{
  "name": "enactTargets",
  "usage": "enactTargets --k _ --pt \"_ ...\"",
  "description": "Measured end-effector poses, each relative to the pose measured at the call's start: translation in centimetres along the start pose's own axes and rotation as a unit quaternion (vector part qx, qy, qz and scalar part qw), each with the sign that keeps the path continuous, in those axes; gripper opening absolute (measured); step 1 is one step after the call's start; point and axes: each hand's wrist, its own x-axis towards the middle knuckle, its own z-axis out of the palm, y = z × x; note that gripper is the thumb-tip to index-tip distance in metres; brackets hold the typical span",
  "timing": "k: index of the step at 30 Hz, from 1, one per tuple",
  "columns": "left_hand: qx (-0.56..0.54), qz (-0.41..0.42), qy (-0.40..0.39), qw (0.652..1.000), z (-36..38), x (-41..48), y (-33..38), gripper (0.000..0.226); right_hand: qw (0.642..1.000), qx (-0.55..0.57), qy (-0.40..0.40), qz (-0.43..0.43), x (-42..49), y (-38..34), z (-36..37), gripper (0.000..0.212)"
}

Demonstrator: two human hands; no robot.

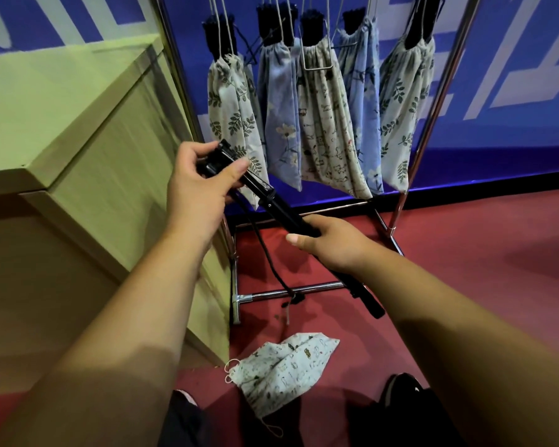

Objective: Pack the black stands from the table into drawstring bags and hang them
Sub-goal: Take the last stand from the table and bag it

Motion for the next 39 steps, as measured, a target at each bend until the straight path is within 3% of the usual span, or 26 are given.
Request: enactTargets --k 7,15,21,27,30,33,36,39 --pt "-0.054 0.007 0.040 0.998 0.1 -0.4 0.5 0.038 0.999 0.014 -0.006 -0.029 0.4 -0.2 0.4 0.025" --pt "-0.082 -0.082 -0.071 0.991 0.5 -0.6 0.6 0.039 0.996 0.063 -0.010 -0.056 1.2 -0.6 1.4 0.019" --pt "-0.070 -0.110 -0.104 0.986 0.9 -1.2 1.2 0.044 0.992 0.101 -0.006 -0.076 1.2 -1.2 1.4 0.018" --pt "-0.126 -0.153 -0.184 0.963 0.6 -1.7 2.4 0.030 0.986 0.143 0.010 -0.081 1.6 -1.3 0.9 0.007" --pt "-0.153 -0.176 -0.184 0.955 1.1 -2.3 2.6 0.014 0.980 0.172 0.033 -0.092 1.5 -2.4 0.8 0.018" --pt "-0.090 -0.184 -0.224 0.953 1.7 -3.2 1.9 0.012 0.967 0.227 0.045 -0.102 1.5 -3.4 0.7 0.036" --pt "0.036 -0.168 -0.258 0.951 2.0 -3.7 0.6 0.021 0.954 0.280 0.057 -0.089 1.5 -3.9 0.1 0.028" --pt "0.146 -0.173 -0.302 0.926 1.9 -4.4 -0.9 0.027 0.948 0.302 0.063 -0.084 1.3 -4.1 -0.3 0.021"
